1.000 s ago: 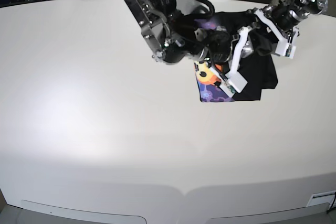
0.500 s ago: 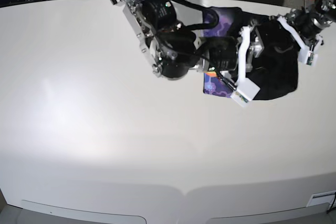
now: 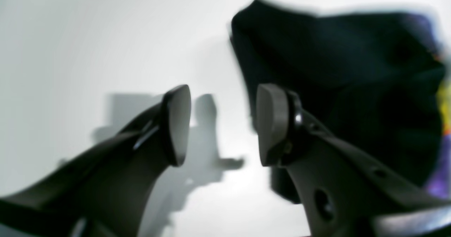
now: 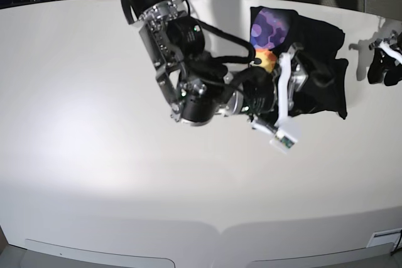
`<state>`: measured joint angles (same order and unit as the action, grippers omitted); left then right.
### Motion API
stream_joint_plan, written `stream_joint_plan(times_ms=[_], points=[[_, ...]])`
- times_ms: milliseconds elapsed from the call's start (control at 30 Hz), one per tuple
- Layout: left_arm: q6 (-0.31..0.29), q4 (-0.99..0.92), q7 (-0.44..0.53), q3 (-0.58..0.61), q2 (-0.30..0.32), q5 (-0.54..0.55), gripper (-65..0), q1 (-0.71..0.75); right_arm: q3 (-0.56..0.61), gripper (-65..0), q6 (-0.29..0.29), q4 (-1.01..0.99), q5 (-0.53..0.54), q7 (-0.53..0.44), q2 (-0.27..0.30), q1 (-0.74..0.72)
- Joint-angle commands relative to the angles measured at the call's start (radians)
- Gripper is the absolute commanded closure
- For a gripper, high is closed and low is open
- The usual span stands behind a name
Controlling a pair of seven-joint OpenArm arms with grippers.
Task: Fold the T-shirt properly
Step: 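Fold the held end over onto the left gripper's side, exposing the print, then smooth the folded bundle with the left gripper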
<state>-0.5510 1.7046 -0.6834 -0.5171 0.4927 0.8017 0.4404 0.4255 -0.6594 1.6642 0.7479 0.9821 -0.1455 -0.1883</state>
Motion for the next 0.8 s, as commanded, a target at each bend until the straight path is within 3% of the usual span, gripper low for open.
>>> stream_joint_plan(times_ms=[0, 100, 200, 333, 433, 533, 767], points=[[-0.03, 0.034, 0.006, -0.012, 0.018, 0.076, -28.9, 0.002, -0.035, -40.0, 0.018, 0.018, -0.028, -0.032, -0.012, -0.036], [-0.079, 0.093, -0.013, -0.006, 0.003, 0.224, -20.8, 0.033, -0.144, -30.5, 0.032, 0.018, -0.211, -0.032, -0.012, -0.062], [-0.09, 0.174, -0.03, 0.018, -0.046, 0.227, -12.6, 0.053, -0.245, -18.9, 0.032, 0.016, -0.311, -0.032, -0.012, -0.064], [-0.09, 0.283, -0.045, 0.108, -0.117, 0.175, -15.5, 0.055, -0.338, -18.6, 0.032, 0.016, -0.31, -0.032, 0.051, -0.06], [-0.09, 0.329, 0.019, 0.219, -0.135, 0.056, -22.5, 0.055, -0.385, -18.6, 0.034, 0.014, -0.309, -0.031, 0.104, -0.051], [-0.084, 0.338, 0.104, 0.333, -0.136, -0.123, -23.7, 0.051, -0.418, -18.6, 0.035, 0.014, -0.291, -0.029, 0.14, -0.032], [0.168, 0.337, 0.165, 0.531, -0.135, -0.515, -23.7, -0.016, -0.437, -18.6, 0.035, 0.014, -0.268, -0.026, 0.174, 0.003]])
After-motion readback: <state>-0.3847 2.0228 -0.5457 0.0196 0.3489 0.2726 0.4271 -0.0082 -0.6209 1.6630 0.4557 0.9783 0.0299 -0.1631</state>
